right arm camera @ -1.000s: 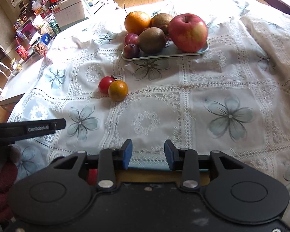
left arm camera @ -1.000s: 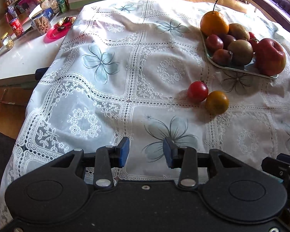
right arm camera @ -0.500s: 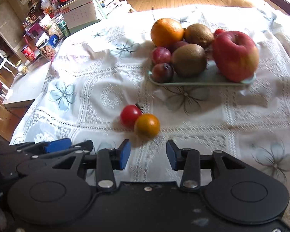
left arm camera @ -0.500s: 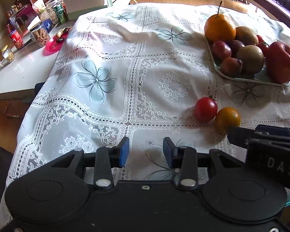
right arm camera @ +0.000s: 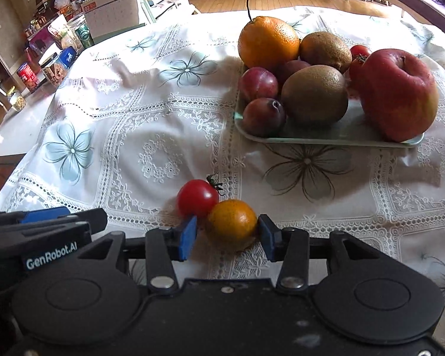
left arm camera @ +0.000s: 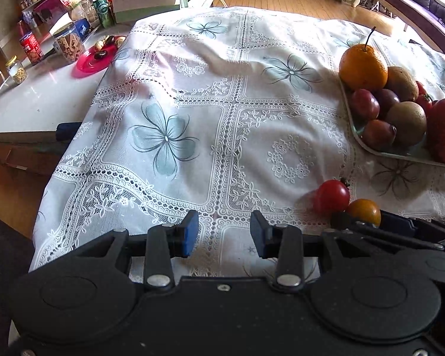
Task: Organize fruits
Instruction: 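Grasp the last small orange with the right gripper while the left approaches the red cherry tomato, then grasp the red cherry tomato with the left gripper while the right holds the orange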
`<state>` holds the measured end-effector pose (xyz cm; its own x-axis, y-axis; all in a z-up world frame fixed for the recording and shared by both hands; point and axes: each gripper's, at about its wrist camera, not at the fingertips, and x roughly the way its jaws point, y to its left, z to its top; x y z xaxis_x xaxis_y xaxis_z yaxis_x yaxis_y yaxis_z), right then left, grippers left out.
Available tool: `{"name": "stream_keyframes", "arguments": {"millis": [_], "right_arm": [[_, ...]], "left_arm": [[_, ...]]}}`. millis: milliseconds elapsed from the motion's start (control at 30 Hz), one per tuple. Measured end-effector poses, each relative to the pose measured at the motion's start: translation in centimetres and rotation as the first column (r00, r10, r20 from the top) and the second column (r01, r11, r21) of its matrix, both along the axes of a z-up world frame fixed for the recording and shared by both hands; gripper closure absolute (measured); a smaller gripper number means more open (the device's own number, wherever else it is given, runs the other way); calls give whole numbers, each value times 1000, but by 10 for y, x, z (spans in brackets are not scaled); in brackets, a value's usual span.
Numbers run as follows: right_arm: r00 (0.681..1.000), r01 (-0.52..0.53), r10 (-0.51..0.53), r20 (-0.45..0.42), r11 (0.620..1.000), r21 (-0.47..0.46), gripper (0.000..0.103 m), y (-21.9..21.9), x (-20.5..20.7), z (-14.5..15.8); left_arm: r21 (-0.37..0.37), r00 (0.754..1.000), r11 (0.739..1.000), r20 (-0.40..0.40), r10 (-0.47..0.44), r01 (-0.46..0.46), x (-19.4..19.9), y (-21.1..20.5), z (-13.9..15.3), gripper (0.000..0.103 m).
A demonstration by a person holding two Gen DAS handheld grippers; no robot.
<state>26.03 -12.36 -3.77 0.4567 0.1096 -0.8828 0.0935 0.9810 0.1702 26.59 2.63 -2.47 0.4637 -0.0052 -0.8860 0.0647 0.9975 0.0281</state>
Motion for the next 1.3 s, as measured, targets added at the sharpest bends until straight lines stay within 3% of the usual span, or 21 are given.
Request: {"name": "stream_keyframes", "arguments": {"millis": [100,200,400,633,967,1300], "right_arm": [[1000,1,-1,-1,1000,4,63,0,0,0],[1000,-23,23,8,1000,2,63,-2,-4,1],[999,29,-30,32,999,36,63,-26,-20,16],[994,94,-92,66,995,-18,63,-71,-44,37],[983,170,-165,76,984,-55,63,-130,-82,42],[984,164,-161,81,986,-32,63,-142,-101,45]], "left_arm": [[-9,1000,1000,-9,3,-3,0,2,-2,54],[-10,1000,1000,-11,0,0,-1,1,-4,54],[-17,1000,1000,-7,-20,19,-3,-7,-3,54],[-41,998,997,-6,-59,59,-2,-27,3,54],[-68,992,990,14,-123,123,9,-66,13,54],[-58,987,985,7,-163,163,15,-96,1,54]]}}
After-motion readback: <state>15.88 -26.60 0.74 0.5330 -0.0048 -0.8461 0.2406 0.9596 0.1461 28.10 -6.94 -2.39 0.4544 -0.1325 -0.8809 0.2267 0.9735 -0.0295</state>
